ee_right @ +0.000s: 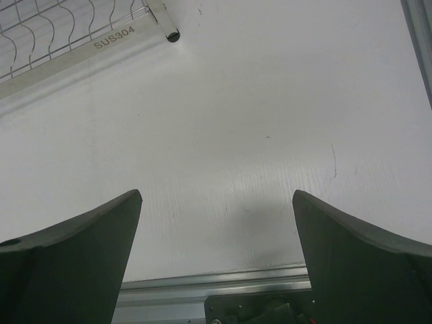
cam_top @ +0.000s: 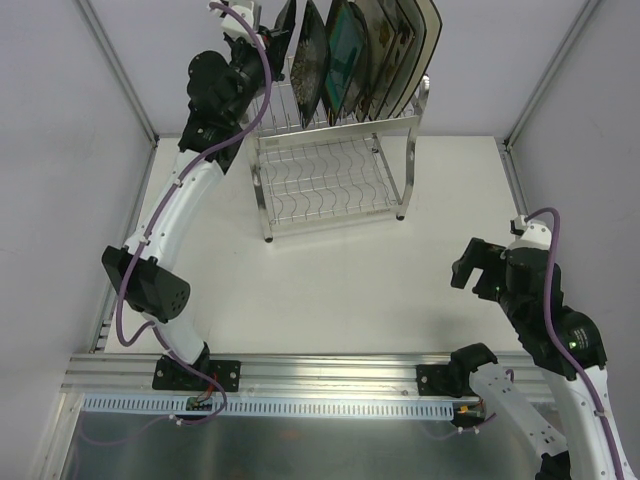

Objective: Load the plates into the dish rack
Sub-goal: Insert the plate into the dish rack

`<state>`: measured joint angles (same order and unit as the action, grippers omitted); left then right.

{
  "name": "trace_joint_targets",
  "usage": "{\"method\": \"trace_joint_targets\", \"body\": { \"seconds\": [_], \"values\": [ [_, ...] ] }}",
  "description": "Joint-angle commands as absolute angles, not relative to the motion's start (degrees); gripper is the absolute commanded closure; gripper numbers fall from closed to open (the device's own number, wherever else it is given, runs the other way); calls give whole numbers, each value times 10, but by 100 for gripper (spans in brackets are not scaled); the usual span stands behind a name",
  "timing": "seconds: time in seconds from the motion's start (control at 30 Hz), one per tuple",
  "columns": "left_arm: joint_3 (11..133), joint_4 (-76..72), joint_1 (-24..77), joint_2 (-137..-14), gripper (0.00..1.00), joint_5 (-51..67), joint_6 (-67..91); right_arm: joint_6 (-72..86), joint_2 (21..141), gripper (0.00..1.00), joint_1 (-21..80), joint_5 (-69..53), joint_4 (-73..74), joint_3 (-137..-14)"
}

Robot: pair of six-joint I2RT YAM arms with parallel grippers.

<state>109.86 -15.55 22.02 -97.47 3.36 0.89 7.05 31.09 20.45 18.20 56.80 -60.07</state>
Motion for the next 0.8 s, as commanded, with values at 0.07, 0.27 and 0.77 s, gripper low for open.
{"method": "trace_joint_targets", "body": {
  "seconds": [0.07,0.27,0.77],
  "values": [
    [1204,-315,214,-975,100,16,-11,56,314,0,201,192,554,-597],
    [1238,-315,214,-991,100,9,-2,55,313,0,202,198,553,-595],
    [1223,-315,231,-968,100,-120,134,66,314,1,201,189,537,-578]
  ]
}}
